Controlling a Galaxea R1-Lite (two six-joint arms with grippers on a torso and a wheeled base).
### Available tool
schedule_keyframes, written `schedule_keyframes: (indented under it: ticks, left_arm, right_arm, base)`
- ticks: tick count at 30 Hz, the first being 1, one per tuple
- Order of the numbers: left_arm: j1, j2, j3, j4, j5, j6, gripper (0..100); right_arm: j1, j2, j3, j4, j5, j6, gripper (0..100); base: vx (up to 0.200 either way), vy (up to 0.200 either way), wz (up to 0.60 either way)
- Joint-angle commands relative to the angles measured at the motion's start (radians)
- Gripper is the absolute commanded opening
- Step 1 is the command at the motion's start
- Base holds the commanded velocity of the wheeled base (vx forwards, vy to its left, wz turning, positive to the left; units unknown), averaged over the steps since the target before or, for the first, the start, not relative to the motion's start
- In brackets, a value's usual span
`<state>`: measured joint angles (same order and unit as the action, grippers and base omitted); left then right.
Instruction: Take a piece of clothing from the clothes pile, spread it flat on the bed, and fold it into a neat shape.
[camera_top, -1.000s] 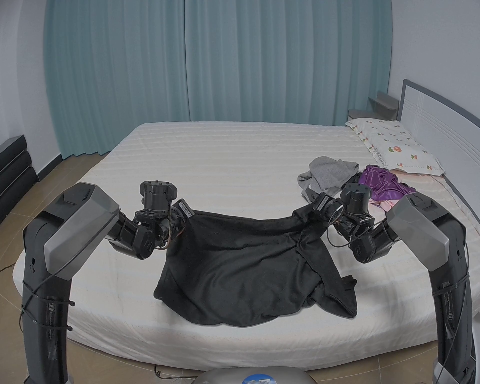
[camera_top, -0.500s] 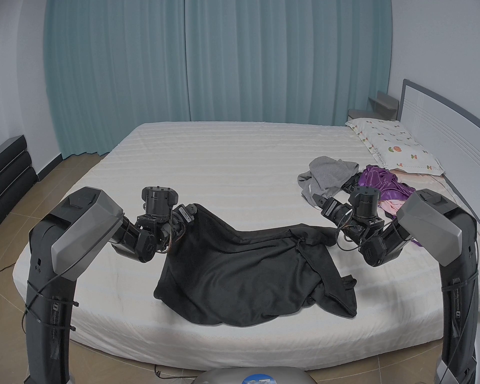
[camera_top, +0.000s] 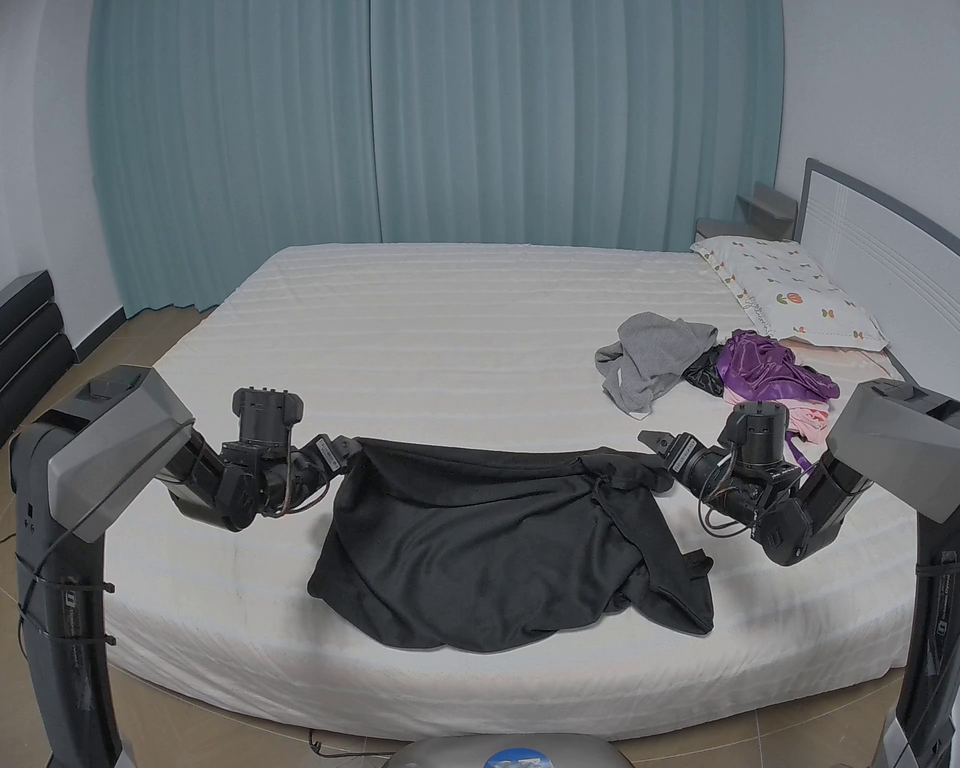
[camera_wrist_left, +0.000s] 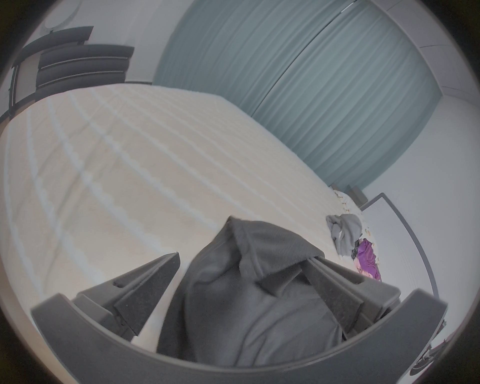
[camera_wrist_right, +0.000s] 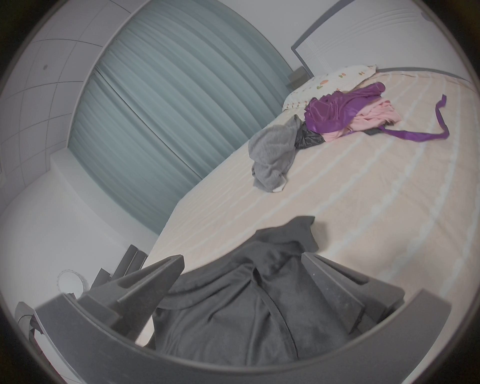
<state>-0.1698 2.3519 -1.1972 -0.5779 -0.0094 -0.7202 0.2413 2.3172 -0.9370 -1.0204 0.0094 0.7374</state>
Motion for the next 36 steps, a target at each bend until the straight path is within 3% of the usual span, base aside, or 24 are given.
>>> schedule_keyframes:
  ticks: [1, 4, 15, 18, 30, 36]
  left_arm:
    - [0.021, -0.079, 0.061, 0.066, -0.077, 0.004, 100]
    - [0.019, -0.1, 0.079, 0.089, -0.109, -0.001, 100]
    - [0.015, -0.146, 0.206, 0.026, -0.113, -0.028, 100]
    - [0.013, -0.169, 0.234, -0.02, -0.112, -0.107, 100]
    - [0.009, -0.178, 0.311, -0.037, -0.112, -0.119, 100]
    - [0.003, -0.209, 0.341, -0.042, -0.116, -0.252, 100]
  right_arm:
    - [0.012, -0.024, 0.067, -0.007, 0.011, 0.005, 100]
    - [0.018, -0.022, 0.09, -0.027, 0.021, 0.008, 100]
    - [0.029, -0.033, 0.168, -0.067, 0.021, 0.017, 100]
    - [0.043, -0.041, 0.211, -0.098, 0.02, 0.056, 100]
    - [0.056, -0.036, 0.279, -0.161, 0.023, 0.089, 100]
    - [0.055, -0.041, 0.303, -0.162, 0.023, 0.119, 100]
  base:
    - [0.0, 0.0, 0.0]
    - [0.0, 0.0, 0.0]
    - [0.0, 0.0, 0.0]
    - [0.0, 0.0, 0.0]
    - [0.0, 0.0, 0.0]
    - [0.0, 0.033, 0.0]
